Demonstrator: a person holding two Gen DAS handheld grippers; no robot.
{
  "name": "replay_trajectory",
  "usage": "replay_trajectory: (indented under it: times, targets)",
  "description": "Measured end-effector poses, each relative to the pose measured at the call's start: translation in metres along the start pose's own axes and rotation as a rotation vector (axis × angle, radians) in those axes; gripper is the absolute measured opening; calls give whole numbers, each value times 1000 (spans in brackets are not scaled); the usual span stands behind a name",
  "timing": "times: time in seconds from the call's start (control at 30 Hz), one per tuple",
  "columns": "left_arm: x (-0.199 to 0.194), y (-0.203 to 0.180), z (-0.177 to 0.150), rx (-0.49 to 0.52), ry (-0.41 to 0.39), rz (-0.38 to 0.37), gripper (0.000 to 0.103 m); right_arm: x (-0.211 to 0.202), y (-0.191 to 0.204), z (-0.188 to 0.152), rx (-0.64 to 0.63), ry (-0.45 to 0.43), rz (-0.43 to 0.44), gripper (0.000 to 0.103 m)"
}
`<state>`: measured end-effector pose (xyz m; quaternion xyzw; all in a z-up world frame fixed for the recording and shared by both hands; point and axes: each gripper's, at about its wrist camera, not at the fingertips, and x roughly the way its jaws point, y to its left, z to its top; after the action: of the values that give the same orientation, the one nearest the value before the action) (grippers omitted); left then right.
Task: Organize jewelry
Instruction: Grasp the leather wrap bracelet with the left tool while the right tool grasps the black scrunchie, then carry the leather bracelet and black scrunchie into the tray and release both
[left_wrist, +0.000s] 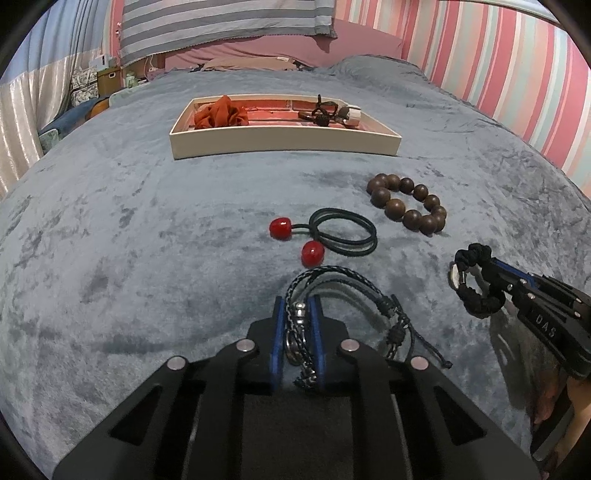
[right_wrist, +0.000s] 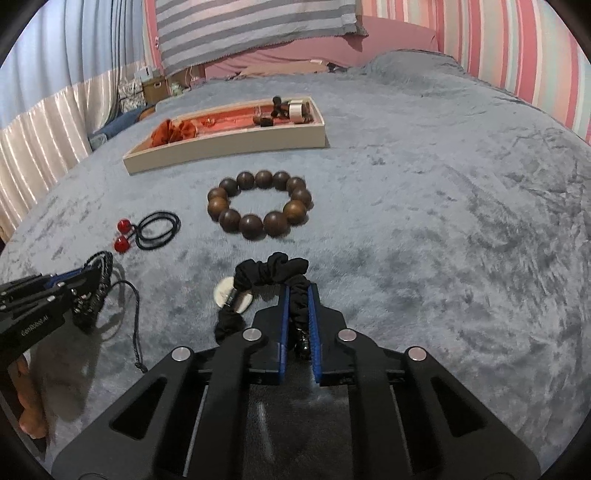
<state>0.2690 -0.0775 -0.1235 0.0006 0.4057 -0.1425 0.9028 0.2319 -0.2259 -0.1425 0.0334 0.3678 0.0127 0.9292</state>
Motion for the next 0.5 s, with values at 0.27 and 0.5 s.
replay_trajectory:
  times: [0.27,0.5]
  targets:
    - [-10,1,7,8,-37,-20,13,-8,-5,12,17,-36,17,10]
    - [-23,7,27,7,-82,-21,13,-20,-3,36,14,-88,41,10]
